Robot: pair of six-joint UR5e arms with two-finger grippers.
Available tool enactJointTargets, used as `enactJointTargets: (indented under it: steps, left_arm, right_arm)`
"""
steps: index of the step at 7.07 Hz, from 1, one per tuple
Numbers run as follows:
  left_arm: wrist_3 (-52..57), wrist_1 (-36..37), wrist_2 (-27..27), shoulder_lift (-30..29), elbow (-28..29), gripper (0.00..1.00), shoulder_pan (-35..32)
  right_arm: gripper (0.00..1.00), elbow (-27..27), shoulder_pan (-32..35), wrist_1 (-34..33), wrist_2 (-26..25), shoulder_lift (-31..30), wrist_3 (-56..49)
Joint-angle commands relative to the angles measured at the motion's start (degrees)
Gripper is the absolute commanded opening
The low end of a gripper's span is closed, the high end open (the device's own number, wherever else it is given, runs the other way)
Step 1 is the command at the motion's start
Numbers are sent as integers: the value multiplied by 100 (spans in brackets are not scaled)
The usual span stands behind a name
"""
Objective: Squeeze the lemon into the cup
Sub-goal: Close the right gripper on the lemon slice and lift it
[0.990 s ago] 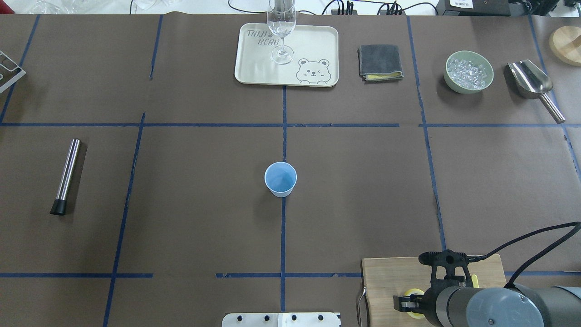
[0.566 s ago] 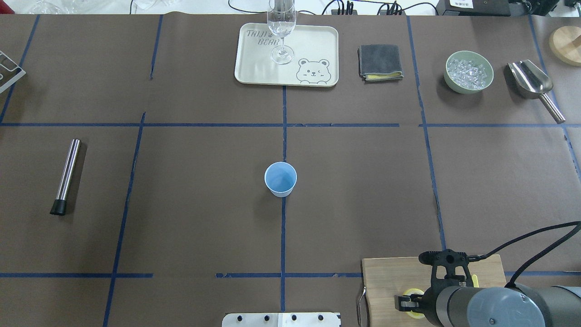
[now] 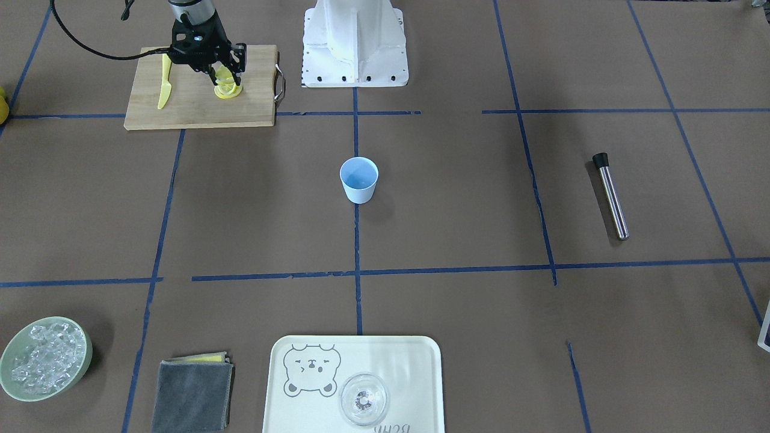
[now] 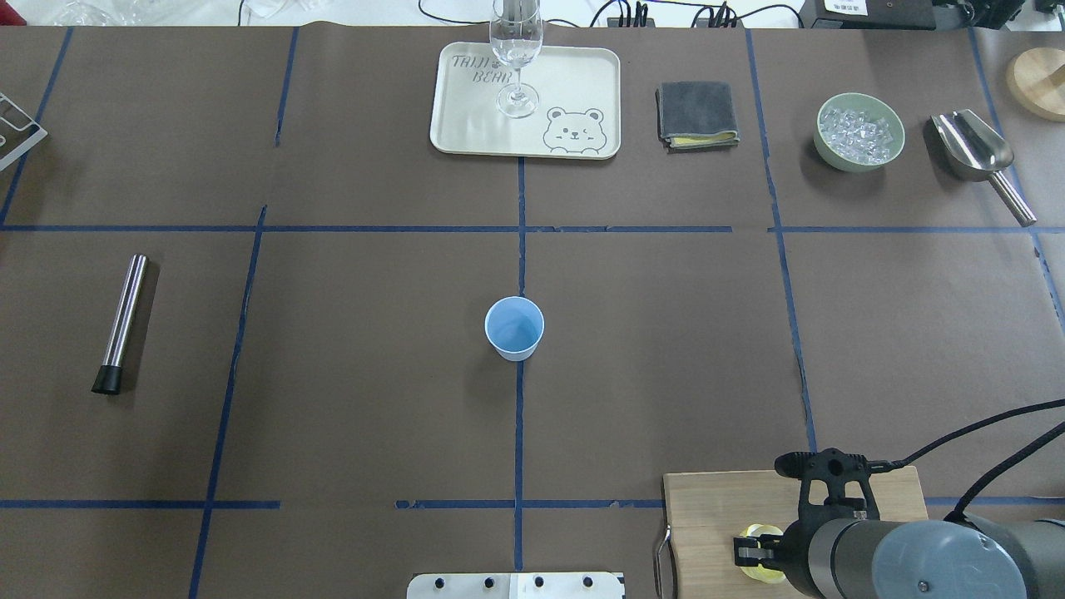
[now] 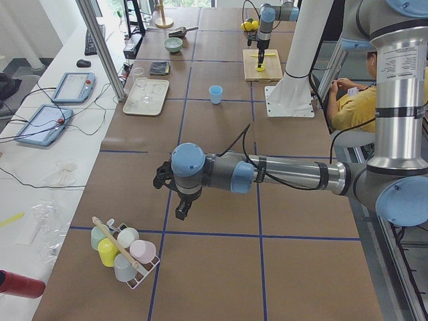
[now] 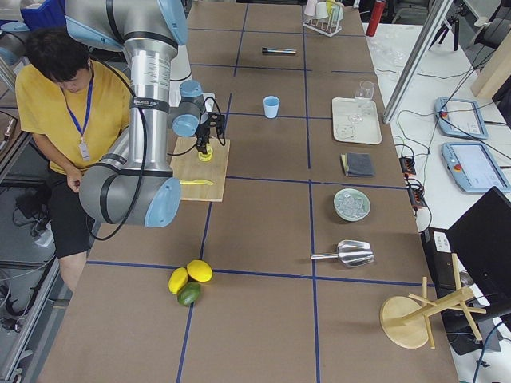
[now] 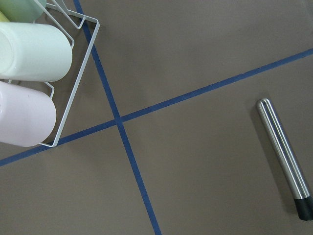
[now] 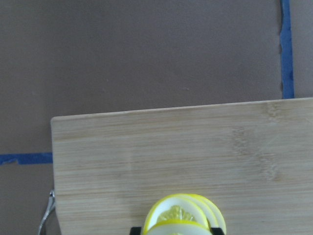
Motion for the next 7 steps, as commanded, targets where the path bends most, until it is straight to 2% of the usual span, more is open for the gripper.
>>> enactJointTargets:
  steps: [1,4,6,7]
  left_arm:
    - [5,0,-66,23,1,100,0]
    - [5,0,-66,32,1,100,0]
    - [5,0,-75,40,1,100,0]
    - [5,0,-66,40,9,100,0]
  right_arm:
    - [54,150,47,-162,9,-2,0]
    - [54,447,485,-171,88,76,0]
    - [54,440,898,-171,474,462,-9]
    - [55,370,961,-180,475,724,-9]
